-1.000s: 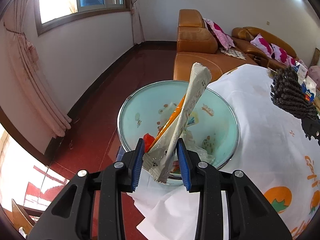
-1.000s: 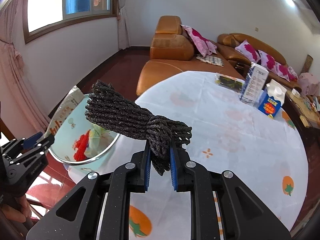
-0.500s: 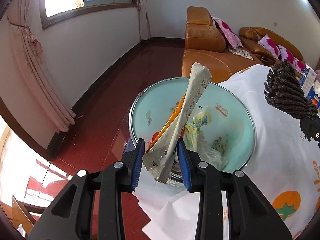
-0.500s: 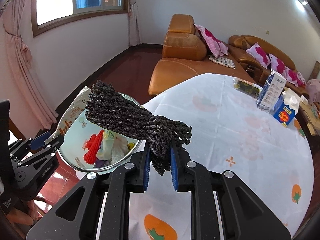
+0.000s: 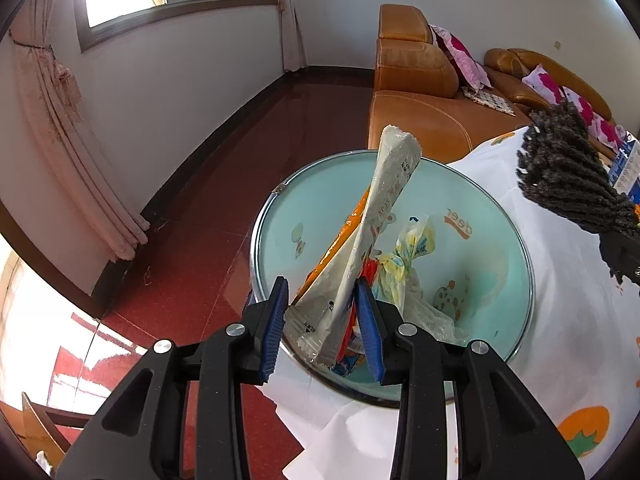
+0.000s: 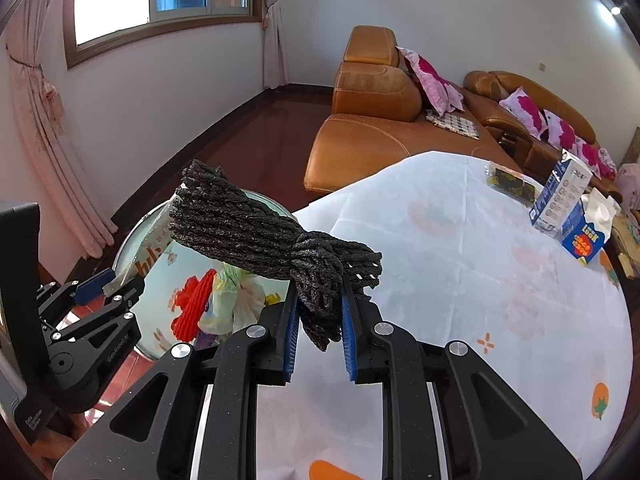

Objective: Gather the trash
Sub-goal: 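Hold the wrapper over the bin with the left gripper while the right carries the black net over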

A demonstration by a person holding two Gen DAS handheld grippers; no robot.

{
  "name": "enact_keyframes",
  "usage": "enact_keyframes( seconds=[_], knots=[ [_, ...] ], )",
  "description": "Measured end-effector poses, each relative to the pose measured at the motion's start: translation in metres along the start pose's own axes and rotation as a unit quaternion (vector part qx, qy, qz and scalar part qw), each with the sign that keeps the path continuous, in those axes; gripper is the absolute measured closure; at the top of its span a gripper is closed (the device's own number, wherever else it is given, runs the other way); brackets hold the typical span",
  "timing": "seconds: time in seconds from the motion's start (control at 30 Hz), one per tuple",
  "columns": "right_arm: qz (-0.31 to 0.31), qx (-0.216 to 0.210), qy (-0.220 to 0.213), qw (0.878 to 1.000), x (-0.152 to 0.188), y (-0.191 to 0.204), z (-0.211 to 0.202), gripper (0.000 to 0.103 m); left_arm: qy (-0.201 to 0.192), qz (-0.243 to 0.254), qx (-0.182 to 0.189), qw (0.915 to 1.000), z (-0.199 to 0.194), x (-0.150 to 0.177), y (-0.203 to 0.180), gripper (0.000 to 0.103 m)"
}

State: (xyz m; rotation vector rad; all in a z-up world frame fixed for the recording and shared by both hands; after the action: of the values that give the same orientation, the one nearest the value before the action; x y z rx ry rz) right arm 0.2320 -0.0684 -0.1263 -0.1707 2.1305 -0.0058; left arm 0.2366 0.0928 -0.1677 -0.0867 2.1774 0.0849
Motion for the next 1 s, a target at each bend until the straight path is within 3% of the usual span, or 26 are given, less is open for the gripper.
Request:
enact_keyframes(
  seconds=[0.63, 1.0],
  knots=[
    [0.004, -0.006, 0.034, 0.999, 0.001, 0.011, 0.046, 0.084, 0.032, 0.011, -0.006, 0.9994, 0.039, -0.003, -0.006, 0.067],
    [0.015, -0.022, 0.057, 0.998, 0.006, 0.012, 0.068, 0.084, 0.047, 0.018, -0.014, 0.9987, 0.047, 0.000, -0.011, 0.061]
  ],
)
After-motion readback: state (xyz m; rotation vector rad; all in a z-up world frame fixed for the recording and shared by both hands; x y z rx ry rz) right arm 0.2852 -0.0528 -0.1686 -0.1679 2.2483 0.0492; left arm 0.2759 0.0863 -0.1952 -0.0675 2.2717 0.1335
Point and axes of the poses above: each gripper's, at about its wrist camera, not at the fingertips, and z roughly the way its jaws point, y to its left, x to its underside, the point moved 4 cm from there along z, roughly the way its jaws point, and after that the axes turned 14 degrees about -y, right-handed, at the moved point
